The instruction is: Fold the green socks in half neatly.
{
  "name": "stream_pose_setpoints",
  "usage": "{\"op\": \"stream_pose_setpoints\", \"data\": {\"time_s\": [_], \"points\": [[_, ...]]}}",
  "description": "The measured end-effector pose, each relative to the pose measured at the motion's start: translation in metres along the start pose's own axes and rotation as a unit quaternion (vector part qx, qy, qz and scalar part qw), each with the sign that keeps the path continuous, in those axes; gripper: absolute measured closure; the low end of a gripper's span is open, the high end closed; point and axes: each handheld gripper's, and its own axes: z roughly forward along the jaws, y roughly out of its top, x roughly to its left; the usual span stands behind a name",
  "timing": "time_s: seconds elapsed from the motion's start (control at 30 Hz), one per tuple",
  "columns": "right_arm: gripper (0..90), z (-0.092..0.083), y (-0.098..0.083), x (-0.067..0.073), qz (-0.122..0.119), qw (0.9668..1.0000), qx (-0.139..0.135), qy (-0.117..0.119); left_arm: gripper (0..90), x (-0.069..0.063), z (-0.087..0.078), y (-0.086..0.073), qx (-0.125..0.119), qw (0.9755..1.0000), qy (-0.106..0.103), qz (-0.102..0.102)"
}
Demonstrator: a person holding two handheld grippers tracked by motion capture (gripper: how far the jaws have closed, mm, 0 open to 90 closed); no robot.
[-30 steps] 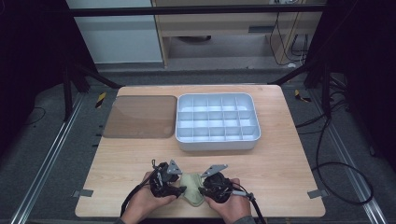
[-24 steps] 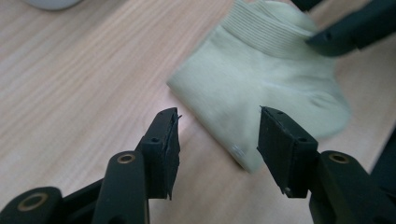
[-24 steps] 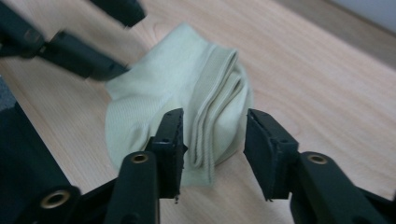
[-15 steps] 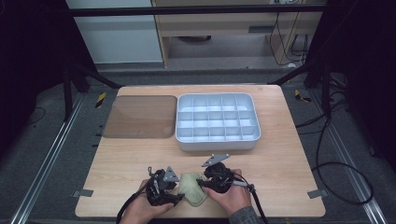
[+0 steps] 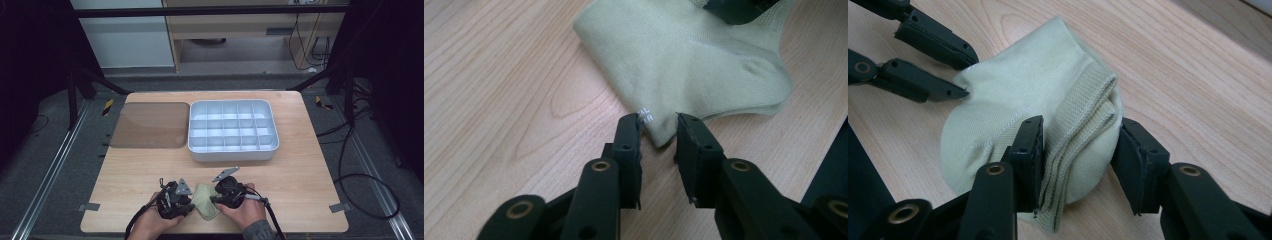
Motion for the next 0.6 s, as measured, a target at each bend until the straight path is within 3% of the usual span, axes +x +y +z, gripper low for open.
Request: {"op": "stream_pose_setpoints", "data": {"time_s": [0.17,0.37,0.6], "points": [[55.6,-0.001,-0.0017,0.0007,-0.001,1.0,0.002,-0.002,82.6,0.0064,0.0021,0.0029,-0.003,0.9999,-0.012,-0.004],[55.5,-0.0018,-0.002,-0.0007,0.001,1.0,-0.002,-0.002,85.7,0.0079,0.0021,0.0034,-0.002,0.9999,-0.015,-0.006],[66.1,0.0006,-0.0037,-0.0009,-0.002,1.0,0.001,-0.001,86.4,0.009,0.0013,0.0028,-0.001,0.9998,-0.018,-0.01]]}}
